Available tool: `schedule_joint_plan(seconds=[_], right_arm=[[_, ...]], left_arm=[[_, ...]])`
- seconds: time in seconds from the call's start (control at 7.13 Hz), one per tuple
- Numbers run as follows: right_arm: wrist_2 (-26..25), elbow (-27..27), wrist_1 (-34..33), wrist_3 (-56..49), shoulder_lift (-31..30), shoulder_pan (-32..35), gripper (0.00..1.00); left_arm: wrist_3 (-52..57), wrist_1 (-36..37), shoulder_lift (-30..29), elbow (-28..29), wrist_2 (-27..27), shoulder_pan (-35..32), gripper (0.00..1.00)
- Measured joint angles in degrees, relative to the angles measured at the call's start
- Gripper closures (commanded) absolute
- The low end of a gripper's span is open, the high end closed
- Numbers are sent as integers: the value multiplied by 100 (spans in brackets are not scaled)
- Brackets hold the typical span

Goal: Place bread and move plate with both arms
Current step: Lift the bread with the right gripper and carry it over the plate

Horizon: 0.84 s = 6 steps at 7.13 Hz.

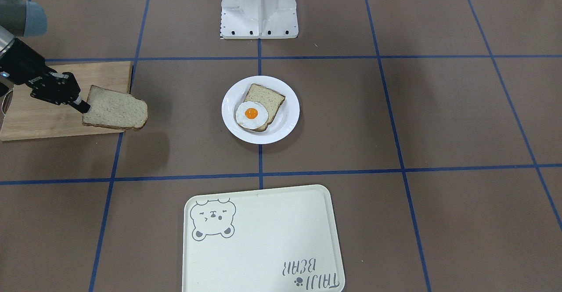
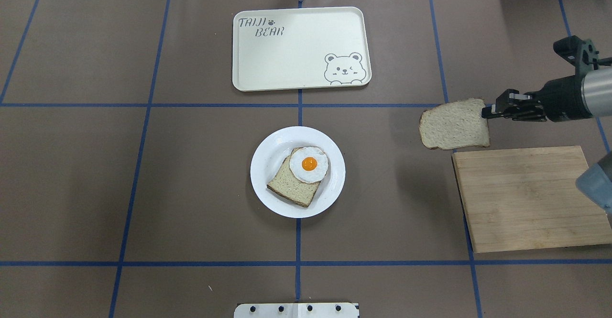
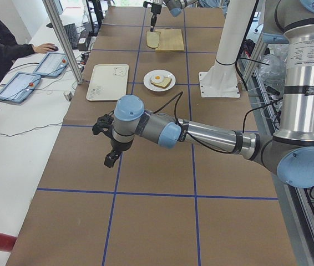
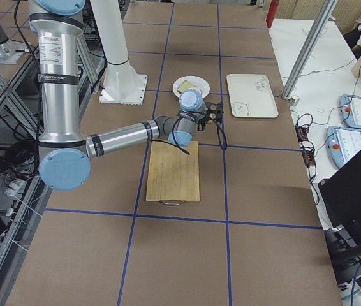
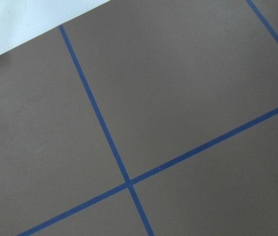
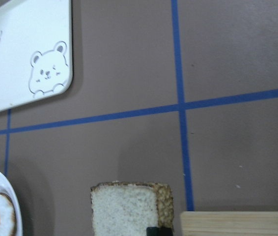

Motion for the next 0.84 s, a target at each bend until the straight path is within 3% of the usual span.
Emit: schedule_joint_plan(seconds=[0.28, 0.84], right_arm=[[-792, 11, -101, 666, 516, -536, 100], [-3414, 126, -1482, 1880, 1692, -2259, 100]], left_arm=[[-40, 3, -3, 3, 0, 2, 2], [-180, 0, -12, 41, 0, 3, 2]])
